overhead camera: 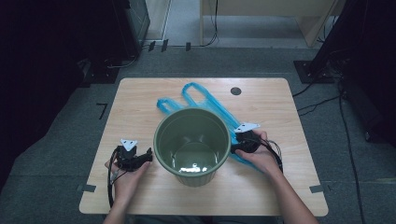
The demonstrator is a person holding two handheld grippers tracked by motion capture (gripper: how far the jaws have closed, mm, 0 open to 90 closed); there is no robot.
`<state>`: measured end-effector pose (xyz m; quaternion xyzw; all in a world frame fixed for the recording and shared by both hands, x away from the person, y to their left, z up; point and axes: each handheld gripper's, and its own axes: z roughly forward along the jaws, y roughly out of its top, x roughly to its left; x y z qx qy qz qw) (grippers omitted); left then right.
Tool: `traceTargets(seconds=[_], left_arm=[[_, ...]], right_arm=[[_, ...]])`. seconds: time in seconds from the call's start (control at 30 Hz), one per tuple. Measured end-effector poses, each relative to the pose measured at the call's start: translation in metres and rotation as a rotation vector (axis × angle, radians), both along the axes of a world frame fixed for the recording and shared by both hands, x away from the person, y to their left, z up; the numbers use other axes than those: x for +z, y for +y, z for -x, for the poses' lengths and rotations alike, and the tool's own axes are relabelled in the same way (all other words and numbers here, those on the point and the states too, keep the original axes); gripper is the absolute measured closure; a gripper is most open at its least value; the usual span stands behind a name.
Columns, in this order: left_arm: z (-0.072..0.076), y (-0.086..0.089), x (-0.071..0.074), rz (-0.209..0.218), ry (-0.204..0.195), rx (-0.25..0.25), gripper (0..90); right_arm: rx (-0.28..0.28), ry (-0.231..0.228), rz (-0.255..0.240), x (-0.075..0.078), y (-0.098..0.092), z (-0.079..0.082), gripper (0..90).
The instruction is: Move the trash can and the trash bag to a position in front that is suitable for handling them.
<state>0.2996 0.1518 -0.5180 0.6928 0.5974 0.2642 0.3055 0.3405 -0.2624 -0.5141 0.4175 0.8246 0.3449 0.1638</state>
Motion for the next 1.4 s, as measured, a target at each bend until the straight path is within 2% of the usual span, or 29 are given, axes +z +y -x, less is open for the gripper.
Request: traceTargets(seconds=[0.03,0.1,0.13,0.17,0.27,0.33,0.4,0.43,0.47,0.53,0.63,0.67,0.7,0.8,0.83,0.87,0.93,1.0,1.03,1.07,1.17,1.2,1.27,1.3,1.37,1.4], left_arm=[[0.000,0.000,0.000,-0.001,0.001,-0.001,17.9],[0.000,0.000,0.000,-0.001,0.001,-0.001,17.9],[0.000,0.000,0.000,0.000,0.000,0.000,17.9],[0.000,0.000,0.000,0.000,0.000,0.000,17.9],[0.000,0.000,0.000,0.000,0.000,0.000,17.9],[0.000,0.000,0.000,0.000,0.000,0.000,17.9],[0.000,0.000,0.000,-0.002,0.001,-0.002,17.9],[0.000,0.000,0.000,-0.001,0.001,-0.001,17.9],[0.000,0.000,0.000,0.000,0.000,0.000,17.9],[0.000,0.000,0.000,0.000,0.000,0.000,17.9],[0.000,0.000,0.000,-0.001,0.001,-0.001,17.9],[0.000,0.000,0.000,-0.001,0.001,-0.001,17.9],[0.000,0.000,0.000,0.000,0.000,0.000,17.9],[0.000,0.000,0.000,0.001,0.001,0.002,17.9],[0.000,0.000,0.000,0.001,0.000,0.002,17.9],[0.000,0.000,0.000,0.001,0.000,0.002,17.9],[0.000,0.000,0.000,0.001,0.000,0.002,17.9],[0.000,0.000,0.000,0.001,0.000,0.002,17.9],[0.000,0.000,0.000,0.001,0.000,0.002,17.9],[0.000,0.000,0.000,0.000,0.000,0.002,17.9],[0.000,0.000,0.000,-0.001,0.000,0.001,17.9],[0.000,0.000,0.000,-0.002,0.000,0.001,17.9],[0.000,0.000,0.000,-0.002,0.000,0.001,17.9],[0.000,0.000,0.000,-0.002,0.000,0.001,17.9],[0.000,0.000,0.000,-0.001,-0.001,0.002,17.9],[0.000,0.000,0.000,0.000,-0.001,0.002,17.9]], right_arm=[[-0.006,-0.015,-0.009,0.000,0.000,0.001,54.0],[-0.010,-0.015,-0.011,0.000,-0.001,0.001,57.4],[-0.019,-0.016,-0.010,0.000,-0.001,0.002,62.7],[-0.046,-0.021,-0.005,0.001,-0.003,0.001,74.3],[-0.065,-0.031,-0.009,0.000,-0.004,0.001,81.9],[-0.097,-0.039,-0.021,-0.002,-0.005,0.002,86.7],[-0.122,-0.045,-0.013,-0.001,-0.005,0.002,87.7],[-0.155,-0.067,-0.006,0.001,-0.005,0.003,88.9],[-0.155,-0.067,-0.006,0.001,-0.005,0.003,88.9],[-0.174,-0.092,-0.027,0.006,-0.007,0.005,89.4],[-0.203,-0.161,-0.078,0.025,-0.007,0.011,90.0],[-0.203,-0.161,-0.078,0.025,-0.007,0.011,90.0],[-0.218,-0.203,-0.103,0.036,-0.007,0.015,90.0],[-0.243,-0.265,-0.152,0.054,-0.006,0.021,90.0],[-0.247,-0.279,-0.173,0.059,-0.006,0.022,90.0],[-0.247,-0.279,-0.173,0.059,-0.006,0.022,90.0],[-0.262,-0.319,-0.227,0.075,-0.005,0.028,90.0],[-0.267,-0.331,-0.246,0.080,-0.005,0.030,90.0],[-0.270,-0.360,-0.271,0.091,-0.004,0.033,90.0],[-0.270,-0.360,-0.271,0.091,-0.004,0.033,90.0],[-0.277,-0.408,-0.316,0.111,-0.001,0.040,90.0],[-0.277,-0.408,-0.316,0.111,-0.001,0.040,90.0],[-0.282,-0.441,-0.341,0.125,0.001,0.046,90.0],[-0.282,-0.441,-0.341,0.125,0.001,0.046,90.0],[-0.277,-0.469,-0.372,0.138,0.003,0.052,90.0],[-0.277,-0.469,-0.372,0.138,0.003,0.052,90.0]])
